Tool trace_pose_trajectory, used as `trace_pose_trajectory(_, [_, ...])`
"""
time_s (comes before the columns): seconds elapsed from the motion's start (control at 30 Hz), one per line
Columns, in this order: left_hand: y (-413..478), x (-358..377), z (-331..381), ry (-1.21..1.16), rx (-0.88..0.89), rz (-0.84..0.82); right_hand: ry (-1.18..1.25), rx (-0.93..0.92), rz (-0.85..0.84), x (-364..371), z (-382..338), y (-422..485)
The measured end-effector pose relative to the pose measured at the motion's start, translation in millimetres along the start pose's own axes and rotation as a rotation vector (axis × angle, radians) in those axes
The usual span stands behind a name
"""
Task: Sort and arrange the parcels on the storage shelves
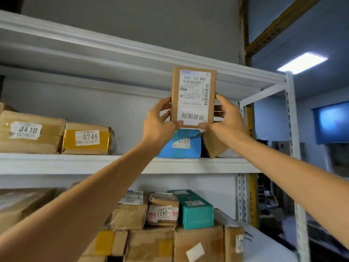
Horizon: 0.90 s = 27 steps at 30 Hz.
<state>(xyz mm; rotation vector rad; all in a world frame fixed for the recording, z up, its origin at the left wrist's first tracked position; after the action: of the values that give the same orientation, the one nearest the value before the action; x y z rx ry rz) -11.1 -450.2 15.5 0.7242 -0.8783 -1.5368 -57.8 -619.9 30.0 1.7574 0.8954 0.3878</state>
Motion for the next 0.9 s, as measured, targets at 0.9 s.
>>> trace_pose_trajectory(0.9, [-333,321,122,-0.945,-0.102,-1.042,-1.02,0.576,0.753,-317,-152,-369])
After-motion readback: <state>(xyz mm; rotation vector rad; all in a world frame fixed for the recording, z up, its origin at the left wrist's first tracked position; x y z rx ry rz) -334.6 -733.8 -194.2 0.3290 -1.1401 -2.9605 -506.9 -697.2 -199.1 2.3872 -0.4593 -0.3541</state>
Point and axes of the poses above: each hand's wrist, its own y-axis towards the middle knuckle, its own x-axis out of the palm, z = x × y, the point moved 1 cm from there along y, towards the middle knuckle, and after that the axes turned 4 degrees about y, right-handed, at the moved point
